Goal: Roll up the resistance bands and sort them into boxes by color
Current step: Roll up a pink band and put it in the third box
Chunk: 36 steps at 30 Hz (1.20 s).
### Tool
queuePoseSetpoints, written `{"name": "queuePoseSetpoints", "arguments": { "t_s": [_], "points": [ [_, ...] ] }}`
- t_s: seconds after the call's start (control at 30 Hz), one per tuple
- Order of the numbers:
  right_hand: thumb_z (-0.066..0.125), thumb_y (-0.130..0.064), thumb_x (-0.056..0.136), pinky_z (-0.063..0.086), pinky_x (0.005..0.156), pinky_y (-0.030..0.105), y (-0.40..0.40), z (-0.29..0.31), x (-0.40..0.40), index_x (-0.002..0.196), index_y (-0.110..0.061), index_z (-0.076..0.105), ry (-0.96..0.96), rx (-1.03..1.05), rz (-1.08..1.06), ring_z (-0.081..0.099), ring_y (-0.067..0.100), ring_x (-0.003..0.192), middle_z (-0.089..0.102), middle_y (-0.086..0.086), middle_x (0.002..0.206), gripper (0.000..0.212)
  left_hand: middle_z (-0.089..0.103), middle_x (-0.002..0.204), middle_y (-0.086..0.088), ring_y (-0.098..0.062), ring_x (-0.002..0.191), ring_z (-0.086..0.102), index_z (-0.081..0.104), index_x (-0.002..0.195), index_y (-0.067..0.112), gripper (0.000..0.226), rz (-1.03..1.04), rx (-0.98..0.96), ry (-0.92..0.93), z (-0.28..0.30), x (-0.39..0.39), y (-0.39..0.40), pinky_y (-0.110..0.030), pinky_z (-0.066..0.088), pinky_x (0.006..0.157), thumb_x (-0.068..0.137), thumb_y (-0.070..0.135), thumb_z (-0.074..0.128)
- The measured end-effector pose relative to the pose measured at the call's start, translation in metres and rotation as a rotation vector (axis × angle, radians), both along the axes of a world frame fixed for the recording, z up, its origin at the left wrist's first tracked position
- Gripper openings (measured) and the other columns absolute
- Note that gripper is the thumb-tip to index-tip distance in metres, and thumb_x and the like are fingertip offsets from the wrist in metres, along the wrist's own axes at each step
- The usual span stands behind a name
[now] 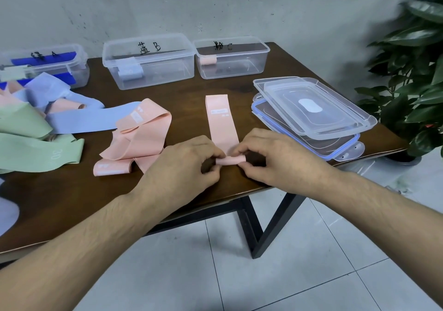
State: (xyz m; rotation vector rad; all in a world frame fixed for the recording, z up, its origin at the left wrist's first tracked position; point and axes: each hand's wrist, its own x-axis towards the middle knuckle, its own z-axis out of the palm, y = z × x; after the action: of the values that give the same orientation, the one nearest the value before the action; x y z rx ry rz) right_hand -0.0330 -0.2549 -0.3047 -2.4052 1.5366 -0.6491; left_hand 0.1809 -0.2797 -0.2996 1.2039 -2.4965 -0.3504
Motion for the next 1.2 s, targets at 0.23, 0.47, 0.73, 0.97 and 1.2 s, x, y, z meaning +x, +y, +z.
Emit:
{"name": "queuePoseSetpoints", "arguments": {
  "t_s": [0.23, 0.47, 0.73, 0.97, 1.2],
  "points": [
    [0.069, -0.024, 0.090, 0.037, 0.085, 0.009, 0.018, 0.003, -0.004, 0.109, -0.027, 0.071, 0.036, 0.032, 0.060, 0.054, 0.001, 0.095, 0.058, -0.016, 0.101, 0.020, 0.061, 0.103, 0.021, 0.006, 0.075, 0.051, 0.071, 0.109, 0.033, 0.020, -0.025, 0.041, -0.012, 0.002, 0.004, 0.017, -0.003, 0.038, 0.065, 0.090, 0.032, 0.065],
    [0.070, -0.024, 0.089, 0.034, 0.086, 0.007, 0.020, 0.007, -0.002, 0.110, -0.027, 0.071, 0.051, 0.034, 0.045, 0.046, 0.001, 0.096, 0.055, -0.018, 0.102, 0.021, 0.056, 0.103, 0.021, 0.009, 0.082, 0.051, 0.072, 0.108, 0.034, 0.019, 0.004, 0.114, -0.011, 0.004, 0.001, 0.017, -0.004, 0.040, 0.066, 0.090, 0.034, 0.065],
    [0.068, -0.023, 0.091, 0.036, 0.083, 0.009, 0.020, 0.007, 0.000, 0.105, -0.028, 0.072, -0.023, 0.084, 0.005, 0.053, -0.003, 0.093, 0.057, -0.020, 0.099, 0.015, 0.053, 0.105, 0.021, 0.006, 0.081, 0.051, 0.069, 0.113, 0.034, 0.022, 0.006, 0.136, 0.023, 0.004, 0.001, 0.017, -0.005, 0.038, 0.065, 0.092, 0.032, 0.063],
    [0.066, -0.027, 0.093, 0.042, 0.088, 0.016, 0.015, 0.008, -0.002, 0.106, -0.032, 0.073, -0.059, 0.181, -0.008, 0.057, 0.000, 0.099, 0.060, -0.020, 0.102, 0.016, 0.060, 0.101, 0.020, 0.018, 0.084, 0.048, 0.074, 0.104, 0.030, 0.018, -0.032, 0.069, 0.083, 0.002, 0.004, 0.016, -0.001, 0.037, 0.068, 0.089, 0.022, 0.068],
    [0.067, -0.023, 0.092, 0.038, 0.089, 0.013, 0.017, 0.005, -0.001, 0.114, -0.028, 0.069, 0.036, 0.049, 0.034, 0.053, 0.004, 0.102, 0.056, -0.016, 0.107, 0.022, 0.061, 0.102, 0.020, 0.018, 0.085, 0.048, 0.073, 0.111, 0.030, 0.021, -0.060, 0.131, 0.057, 0.010, 0.003, 0.006, 0.000, 0.035, 0.070, 0.094, 0.023, 0.062]
  ]
}}
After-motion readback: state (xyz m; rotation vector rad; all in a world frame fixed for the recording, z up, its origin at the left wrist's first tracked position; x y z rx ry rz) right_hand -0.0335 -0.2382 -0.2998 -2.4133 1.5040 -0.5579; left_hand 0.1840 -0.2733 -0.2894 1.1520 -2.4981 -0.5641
